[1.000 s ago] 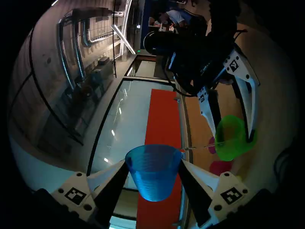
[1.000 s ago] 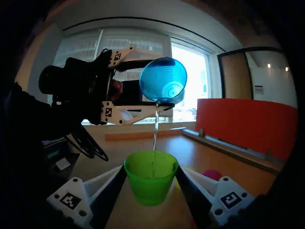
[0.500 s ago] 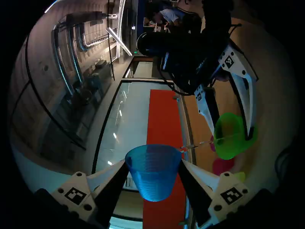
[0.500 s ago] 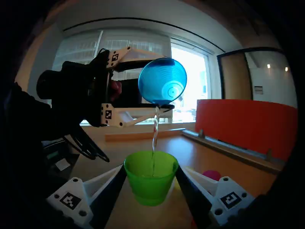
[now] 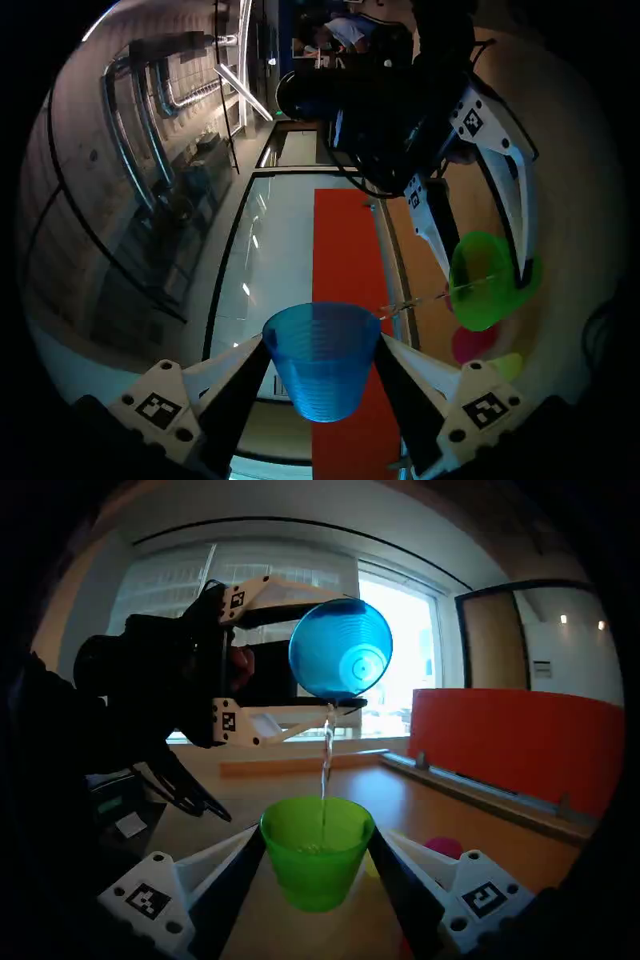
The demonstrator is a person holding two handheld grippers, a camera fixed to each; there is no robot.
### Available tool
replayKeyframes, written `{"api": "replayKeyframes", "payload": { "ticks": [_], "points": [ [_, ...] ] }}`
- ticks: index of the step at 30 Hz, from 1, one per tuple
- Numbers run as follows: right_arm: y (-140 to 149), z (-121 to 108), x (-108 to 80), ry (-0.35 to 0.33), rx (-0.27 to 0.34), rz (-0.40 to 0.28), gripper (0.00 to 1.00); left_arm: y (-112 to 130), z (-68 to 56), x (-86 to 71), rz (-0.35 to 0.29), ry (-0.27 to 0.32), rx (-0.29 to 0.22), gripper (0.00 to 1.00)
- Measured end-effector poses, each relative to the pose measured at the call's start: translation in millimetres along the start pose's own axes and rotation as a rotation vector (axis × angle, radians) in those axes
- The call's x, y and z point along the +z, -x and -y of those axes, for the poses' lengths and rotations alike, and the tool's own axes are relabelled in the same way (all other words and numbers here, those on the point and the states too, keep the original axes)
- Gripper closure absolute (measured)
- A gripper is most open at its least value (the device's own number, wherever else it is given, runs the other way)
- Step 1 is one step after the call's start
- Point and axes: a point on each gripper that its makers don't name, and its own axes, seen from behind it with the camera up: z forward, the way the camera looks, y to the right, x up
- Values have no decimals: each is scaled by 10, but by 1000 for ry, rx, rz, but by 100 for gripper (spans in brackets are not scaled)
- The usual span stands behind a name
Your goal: Pour water
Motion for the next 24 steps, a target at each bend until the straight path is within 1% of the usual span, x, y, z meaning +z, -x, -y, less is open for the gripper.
{"api": "replayKeyframes", "payload": {
  "ticks": [5,17,20,24],
  "points": [
    [-8,-3,3,2,1,0,9,15,18,-12,4,-3,27,14],
    [-8,-31,-5,6,1,-2,9,-3,21,-34,2,-8,70,14],
    [0,-42,-6,7,1,-3,9,35,36,-24,15,-15,78,14],
    [2,-44,-6,7,4,-3,9,47,58,-15,17,-17,77,14]
  ]
}}
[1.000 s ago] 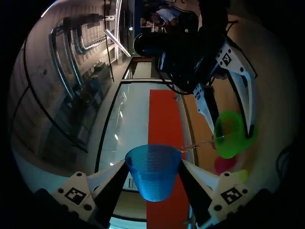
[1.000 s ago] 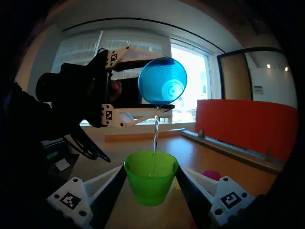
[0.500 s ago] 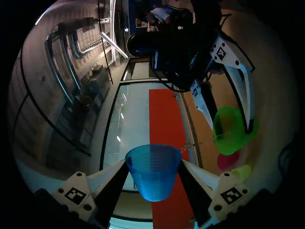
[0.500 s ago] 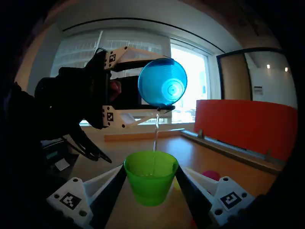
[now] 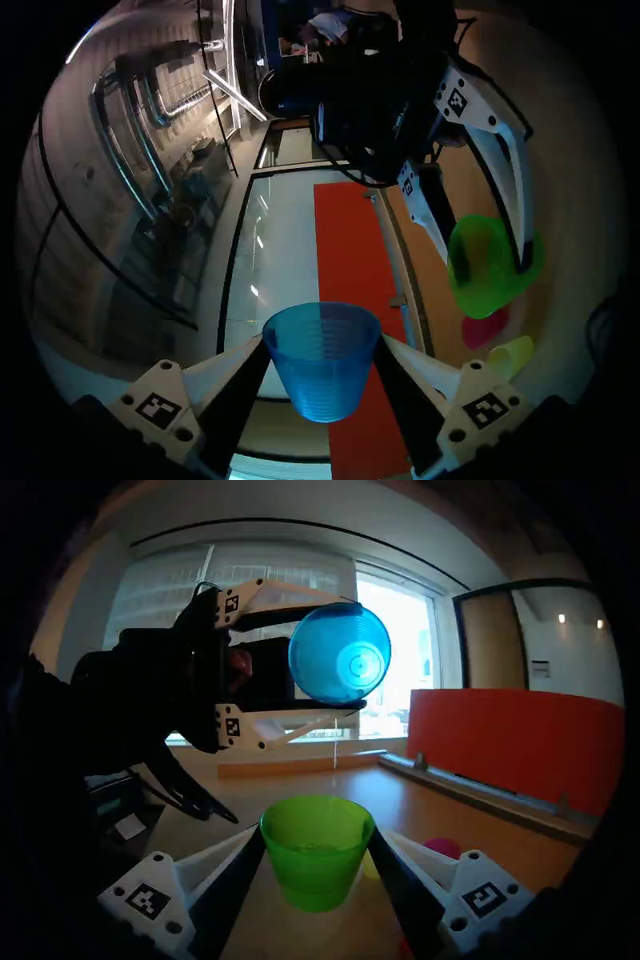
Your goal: Pour water
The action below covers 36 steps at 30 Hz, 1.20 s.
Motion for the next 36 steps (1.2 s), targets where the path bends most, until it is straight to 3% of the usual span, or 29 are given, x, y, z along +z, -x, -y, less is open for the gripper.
{"api": "replayKeyframes", "payload": {
  "ticks": [12,19,25,36],
  "points": [
    [-5,12,14,-1,0,0,9,-29,-38,-9,-13,9,-12,14],
    [-13,-2,13,6,1,-3,9,-31,-60,-6,-18,9,-56,14],
    [-25,-24,-10,16,1,-6,9,-5,-65,-3,-17,7,-141,14],
    [-65,-50,-53,30,-2,-12,9,86,-140,0,-3,4,-355,14]
  ]
}}
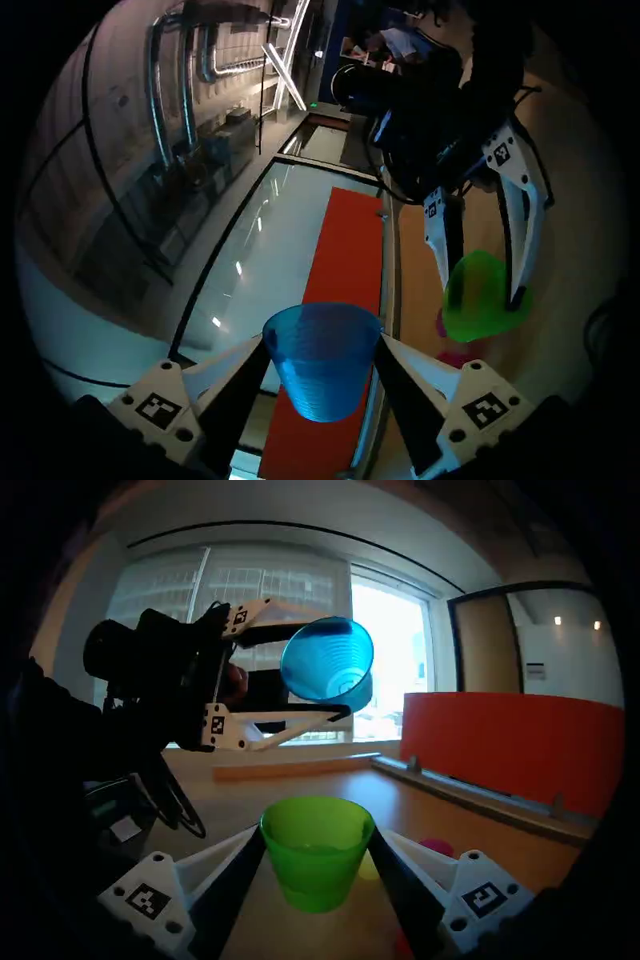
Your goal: Pour water
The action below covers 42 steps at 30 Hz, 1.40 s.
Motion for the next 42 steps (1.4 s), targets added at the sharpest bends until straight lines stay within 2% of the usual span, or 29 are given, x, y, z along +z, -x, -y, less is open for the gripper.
{"api": "replayKeyframes", "payload": {
  "ticks": [8,15,23,38,42],
  "points": [
    [-28,-6,-18,7,-2,-4,9,79,-37,21,3,4,-209,14],
    [-39,-12,-36,13,-5,-4,9,102,-36,-8,-2,3,-354,14],
    [-74,-15,-63,19,-2,-12,9,123,13,-24,-15,9,-595,14],
    [-113,-30,-114,34,-9,-12,9,180,45,-73,-54,26,-941,14],
    [-118,-27,-123,37,-10,-12,9,194,60,-76,-67,36,-1016,14]
  ]
}}
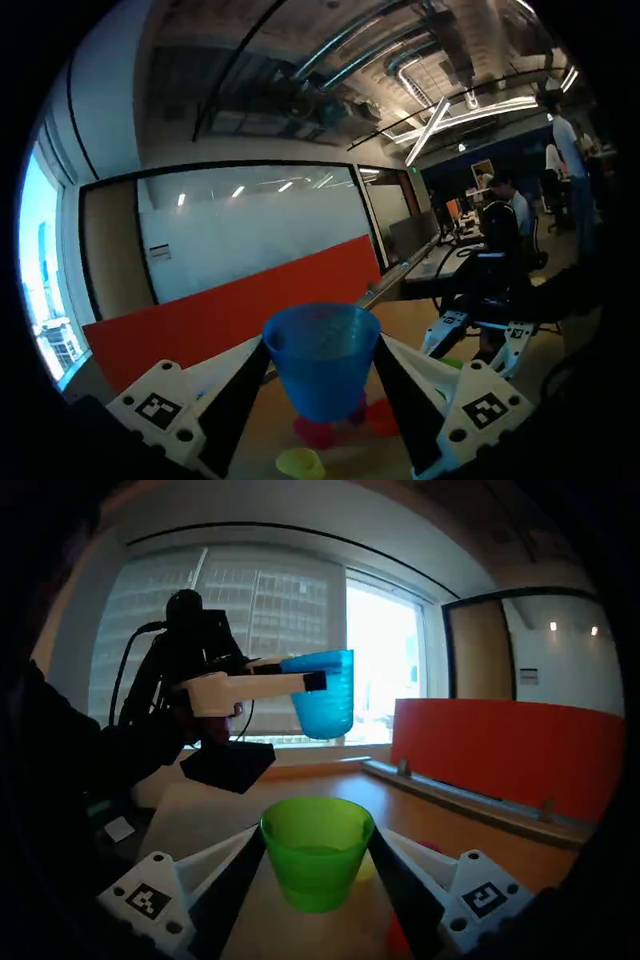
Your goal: Pour water
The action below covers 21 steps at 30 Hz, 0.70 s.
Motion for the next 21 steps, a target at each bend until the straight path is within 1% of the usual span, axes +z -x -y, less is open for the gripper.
{"api": "replayKeyframes", "payload": {
  "ticks": [2,5,8,11,21],
  "points": [
    [-4,4,-7,1,1,-1,9,10,5,-2,-1,8,-33,14],
    [-10,8,-20,1,1,-1,9,20,2,-15,-1,20,-64,14],
    [-15,4,-29,3,1,1,9,56,4,-32,7,24,-75,14],
    [-18,-4,-39,7,0,5,9,139,-5,-45,31,29,-80,14],
    [24,-44,-116,16,11,29,9,582,-42,-91,152,45,-92,14]
  ]
}}
